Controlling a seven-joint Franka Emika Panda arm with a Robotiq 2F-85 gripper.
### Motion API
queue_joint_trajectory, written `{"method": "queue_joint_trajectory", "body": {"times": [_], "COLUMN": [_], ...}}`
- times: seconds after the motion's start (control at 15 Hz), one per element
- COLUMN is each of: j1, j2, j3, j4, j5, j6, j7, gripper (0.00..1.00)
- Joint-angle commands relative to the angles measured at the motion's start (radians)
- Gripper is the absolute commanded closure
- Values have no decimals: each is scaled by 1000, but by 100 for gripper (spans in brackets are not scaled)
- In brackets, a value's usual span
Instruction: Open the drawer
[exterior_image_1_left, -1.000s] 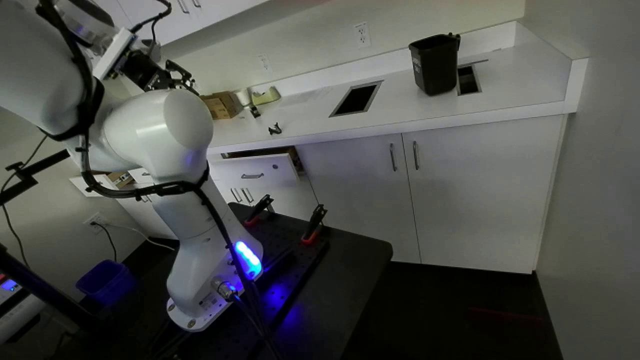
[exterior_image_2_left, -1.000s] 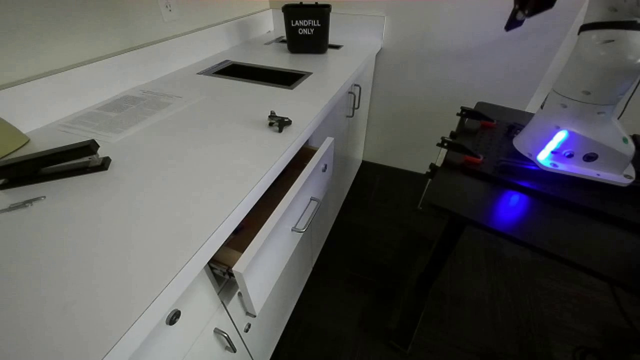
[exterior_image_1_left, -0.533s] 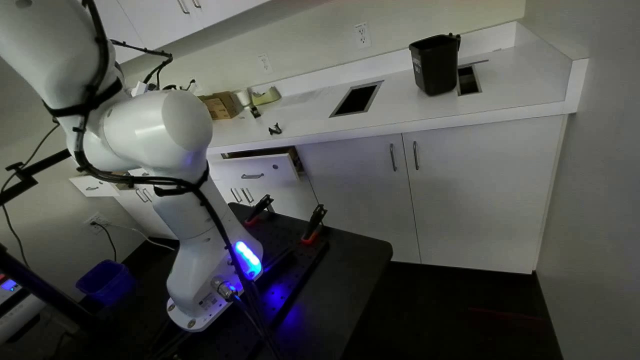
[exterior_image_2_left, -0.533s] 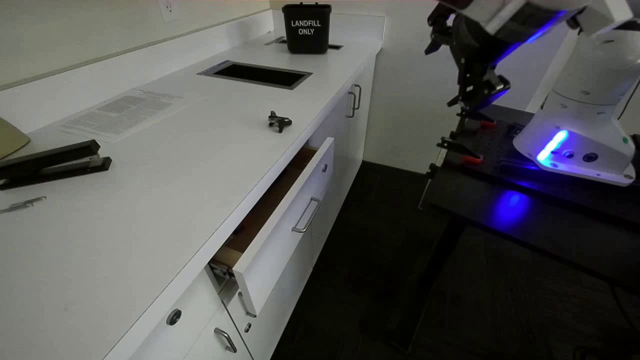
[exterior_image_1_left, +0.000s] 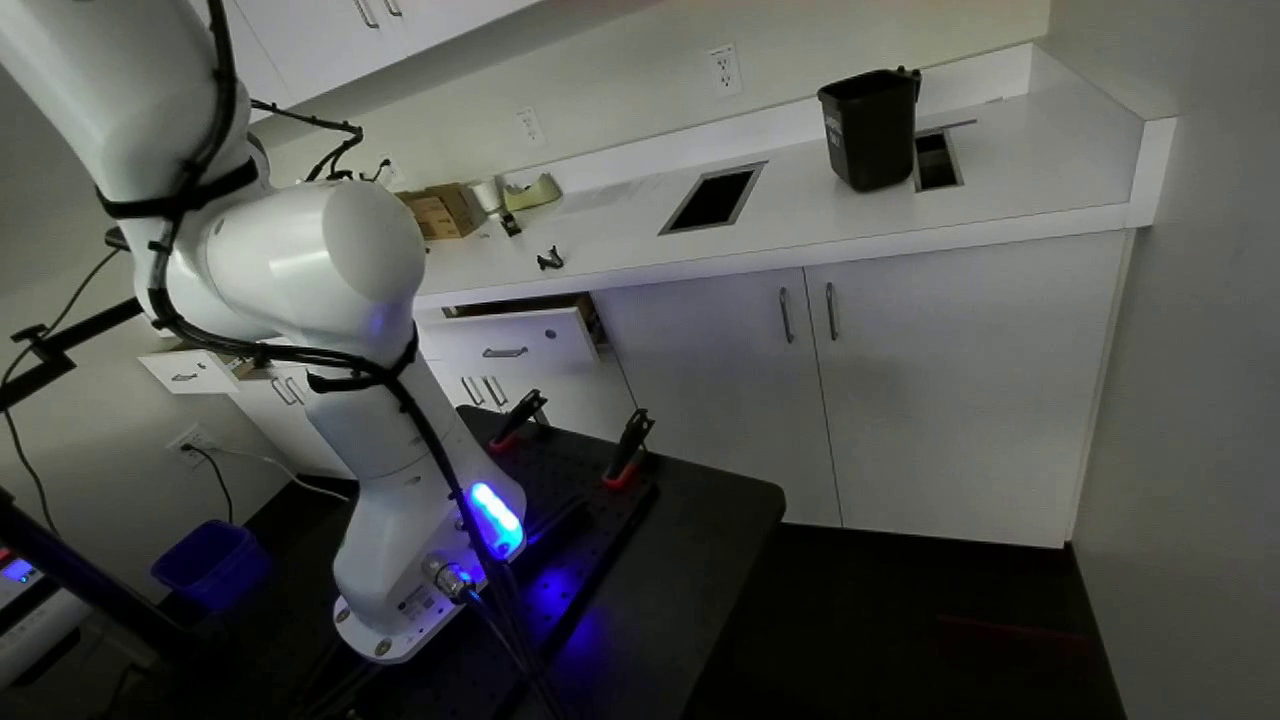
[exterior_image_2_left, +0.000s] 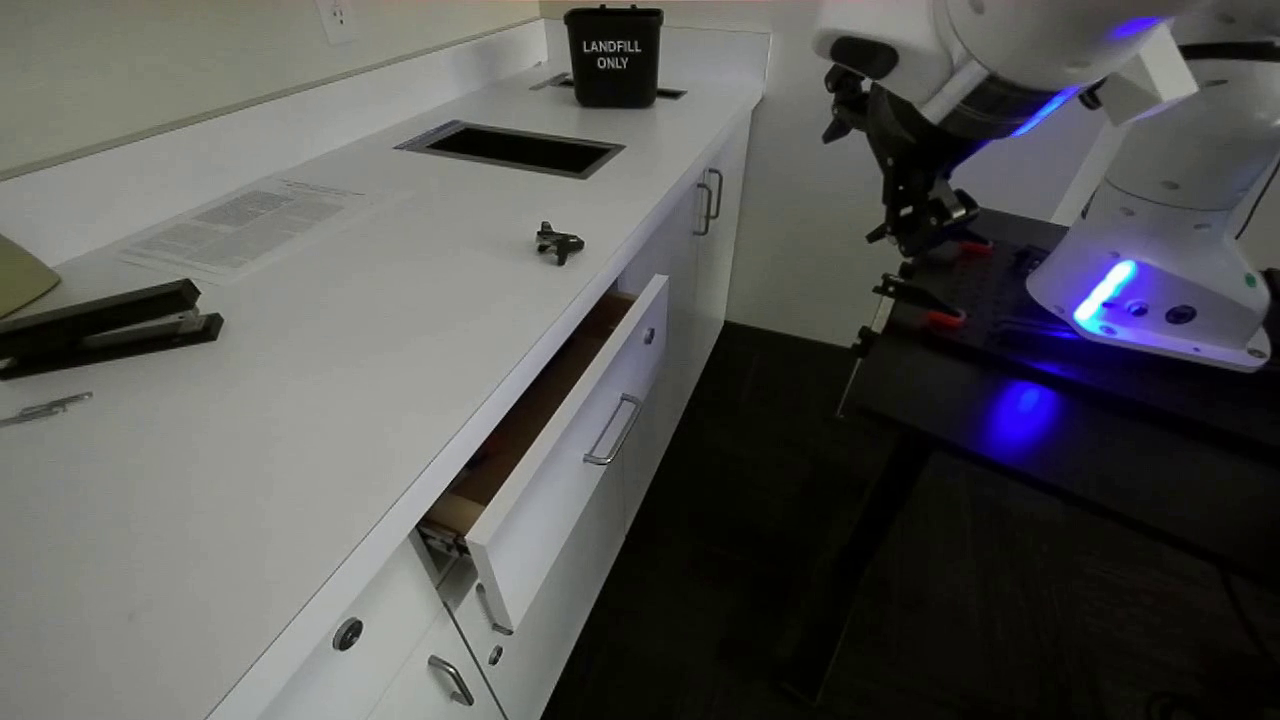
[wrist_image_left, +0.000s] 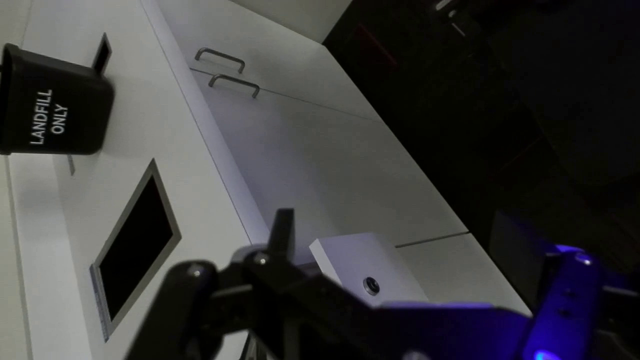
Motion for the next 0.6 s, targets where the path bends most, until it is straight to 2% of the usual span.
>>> {"method": "queue_joint_trajectory", "body": {"times": [0.0,0.13,0.27,0.53], "j1": [56,106,177,363], "j2": [128,255,359,611], "j3": [-12,-28,-75,-233], "j4": [36,54,66,204], "j5": [-197,-368,-483,-614], "j6": [-157,-246,-326,-474], "j7": [114,228,329,541], "gripper": [0,0,0,0]}}
